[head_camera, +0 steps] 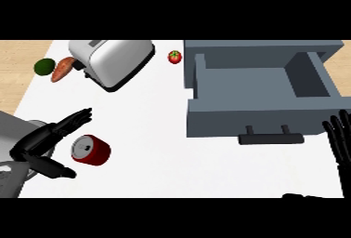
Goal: Pick up the can, place it into the drawer and close the drawer
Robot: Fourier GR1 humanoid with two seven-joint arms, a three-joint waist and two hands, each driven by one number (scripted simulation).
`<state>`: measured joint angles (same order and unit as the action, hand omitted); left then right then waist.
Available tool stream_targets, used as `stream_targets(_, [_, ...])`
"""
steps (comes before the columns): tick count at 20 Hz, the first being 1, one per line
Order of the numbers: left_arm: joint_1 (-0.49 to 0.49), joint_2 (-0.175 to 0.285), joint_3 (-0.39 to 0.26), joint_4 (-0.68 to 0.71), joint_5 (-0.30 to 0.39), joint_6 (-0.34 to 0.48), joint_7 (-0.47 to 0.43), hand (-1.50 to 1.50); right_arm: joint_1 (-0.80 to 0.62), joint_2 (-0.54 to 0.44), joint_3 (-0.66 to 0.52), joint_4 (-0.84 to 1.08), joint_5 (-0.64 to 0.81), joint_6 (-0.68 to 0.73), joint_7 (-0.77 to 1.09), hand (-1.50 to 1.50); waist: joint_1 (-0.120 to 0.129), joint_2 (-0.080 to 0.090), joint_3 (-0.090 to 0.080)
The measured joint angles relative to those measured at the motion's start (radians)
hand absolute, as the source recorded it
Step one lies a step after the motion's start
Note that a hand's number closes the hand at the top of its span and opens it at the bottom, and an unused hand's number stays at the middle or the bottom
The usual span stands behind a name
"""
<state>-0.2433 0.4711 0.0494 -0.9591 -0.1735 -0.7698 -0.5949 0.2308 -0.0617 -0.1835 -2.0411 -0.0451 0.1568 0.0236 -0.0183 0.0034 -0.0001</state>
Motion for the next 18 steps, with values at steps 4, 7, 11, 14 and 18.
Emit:
stream_targets(4, [-0.021, 0.011, -0.047, 0.075, -0.025, 0.051, -0.066, -1.50, 0.011, 0.001, 0.003, -0.024, -0.005, 0.006, 0.008, -1.50, -0.003, 0.000, 0.000])
stream_targets(7, [-0.050, 0.014, -0.074, 0.138, -0.033, 0.077, -0.098, -1.50, 0.014, 0.014, 0.017, -0.025, 0.016, -0.003, 0.004, -1.50, -0.004, 0.000, 0.001])
stream_targets(11, [-0.087, 0.016, -0.099, 0.224, -0.036, 0.100, -0.127, -1.50, 0.013, 0.006, 0.002, -0.027, -0.001, 0.005, 0.008, -1.50, -0.006, 0.000, 0.002])
stream_targets(14, [-0.096, 0.015, -0.127, 0.272, -0.046, 0.124, -0.165, -1.50, 0.009, 0.009, 0.007, -0.043, 0.001, 0.000, 0.025, -1.50, -0.006, 0.001, 0.000])
stream_targets(18, [-0.128, 0.012, -0.151, 0.337, -0.050, 0.149, -0.202, -1.50, -0.002, -0.001, -0.010, -0.035, -0.018, 0.008, 0.028, -1.50, -0.008, 0.003, -0.001])
